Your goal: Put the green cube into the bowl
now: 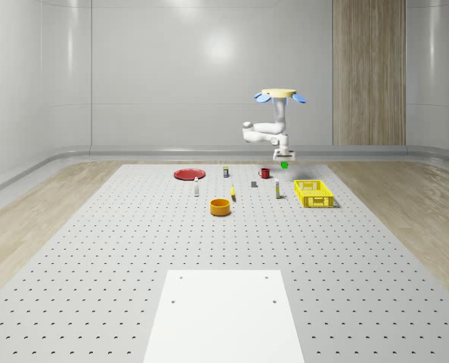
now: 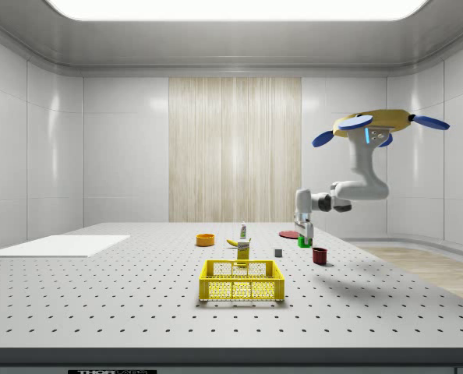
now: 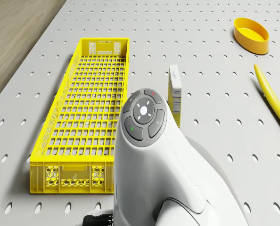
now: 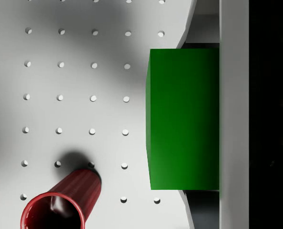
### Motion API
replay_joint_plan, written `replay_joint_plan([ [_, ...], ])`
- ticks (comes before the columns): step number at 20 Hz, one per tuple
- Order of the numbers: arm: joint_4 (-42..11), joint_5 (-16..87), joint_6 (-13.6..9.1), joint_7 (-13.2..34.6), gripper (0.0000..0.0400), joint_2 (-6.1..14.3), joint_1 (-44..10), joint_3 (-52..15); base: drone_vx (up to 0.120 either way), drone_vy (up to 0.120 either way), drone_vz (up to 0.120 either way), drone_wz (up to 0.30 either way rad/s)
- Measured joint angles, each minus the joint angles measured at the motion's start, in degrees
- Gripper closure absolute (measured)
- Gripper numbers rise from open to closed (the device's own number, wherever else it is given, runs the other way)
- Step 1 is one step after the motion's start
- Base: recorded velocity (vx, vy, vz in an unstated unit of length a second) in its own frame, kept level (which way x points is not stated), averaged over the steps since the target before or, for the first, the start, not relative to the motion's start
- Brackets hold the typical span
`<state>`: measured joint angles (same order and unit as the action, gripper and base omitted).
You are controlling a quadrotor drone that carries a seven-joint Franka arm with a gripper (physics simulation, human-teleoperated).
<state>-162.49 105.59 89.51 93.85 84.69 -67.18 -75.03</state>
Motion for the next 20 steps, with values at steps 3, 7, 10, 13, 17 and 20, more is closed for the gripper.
replay_joint_plan([
  [3,0.01,-0.09,0.19,0.04,0.0148,0.20,-0.06,-0.03,0.120,-0.120,0.000,0.000],
  [7,0.02,-0.19,0.42,0.09,0.0148,0.45,-0.13,-0.06,0.120,-0.120,0.000,0.000],
  [10,0.03,-0.27,0.59,0.13,0.0148,0.64,-0.18,-0.09,0.120,-0.120,0.000,0.000],
  [13,0.04,-0.35,0.76,0.16,0.0148,0.81,-0.23,-0.11,0.120,-0.120,0.000,0.000],
  [17,0.06,-0.44,0.96,0.21,0.0148,1.03,-0.29,-0.14,0.120,-0.120,0.000,0.000],
  [20,0.06,-0.51,1.11,0.24,0.0148,1.19,-0.34,-0.16,0.120,-0.120,0.000,0.000],
])
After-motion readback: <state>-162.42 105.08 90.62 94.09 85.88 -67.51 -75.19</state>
